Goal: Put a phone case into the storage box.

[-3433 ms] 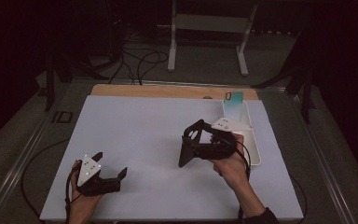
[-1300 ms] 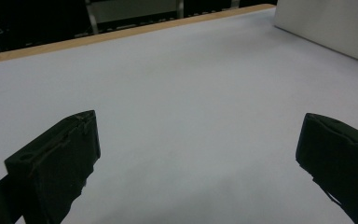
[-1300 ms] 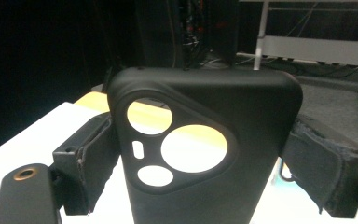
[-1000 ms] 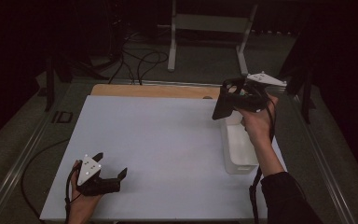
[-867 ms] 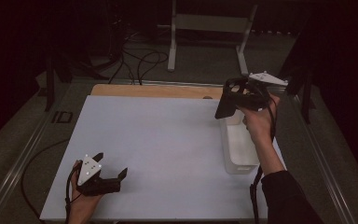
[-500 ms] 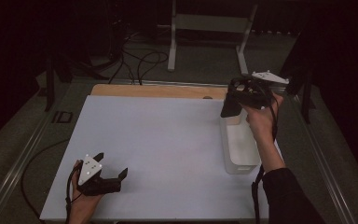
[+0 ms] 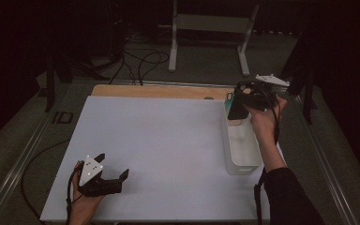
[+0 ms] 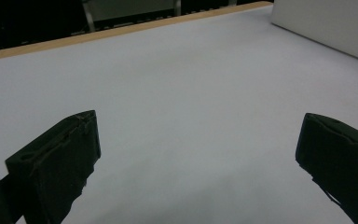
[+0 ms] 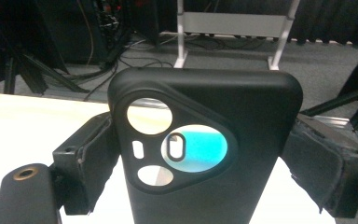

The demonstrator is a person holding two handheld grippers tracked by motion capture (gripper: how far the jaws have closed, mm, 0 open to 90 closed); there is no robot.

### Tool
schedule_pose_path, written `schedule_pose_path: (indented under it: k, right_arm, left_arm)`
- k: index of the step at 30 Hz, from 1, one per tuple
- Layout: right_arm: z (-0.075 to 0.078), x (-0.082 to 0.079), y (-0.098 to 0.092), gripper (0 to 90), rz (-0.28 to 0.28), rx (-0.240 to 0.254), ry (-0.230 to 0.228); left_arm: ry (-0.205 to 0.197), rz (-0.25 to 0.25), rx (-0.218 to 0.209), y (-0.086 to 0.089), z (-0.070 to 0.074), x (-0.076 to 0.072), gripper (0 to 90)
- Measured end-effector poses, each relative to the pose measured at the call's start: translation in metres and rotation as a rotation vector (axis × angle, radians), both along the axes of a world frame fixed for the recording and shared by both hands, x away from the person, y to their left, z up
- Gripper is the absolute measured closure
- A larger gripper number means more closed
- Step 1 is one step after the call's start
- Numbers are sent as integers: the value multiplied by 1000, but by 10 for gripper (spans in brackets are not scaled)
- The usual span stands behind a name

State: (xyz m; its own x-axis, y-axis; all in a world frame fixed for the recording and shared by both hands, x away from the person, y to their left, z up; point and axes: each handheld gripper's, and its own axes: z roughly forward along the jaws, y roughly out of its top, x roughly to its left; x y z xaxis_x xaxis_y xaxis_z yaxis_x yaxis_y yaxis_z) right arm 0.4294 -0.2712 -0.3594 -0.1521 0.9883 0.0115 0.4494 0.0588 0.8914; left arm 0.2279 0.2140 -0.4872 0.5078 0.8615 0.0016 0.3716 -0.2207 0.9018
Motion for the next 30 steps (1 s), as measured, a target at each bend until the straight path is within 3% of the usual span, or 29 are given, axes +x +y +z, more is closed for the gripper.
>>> schedule_pose_path:
  k: [30]
  right_arm:
    - [-55, 30, 9, 136, -61, -52, 126]
  left_arm:
    - [-3, 1, -11, 2, 1, -1, 4]
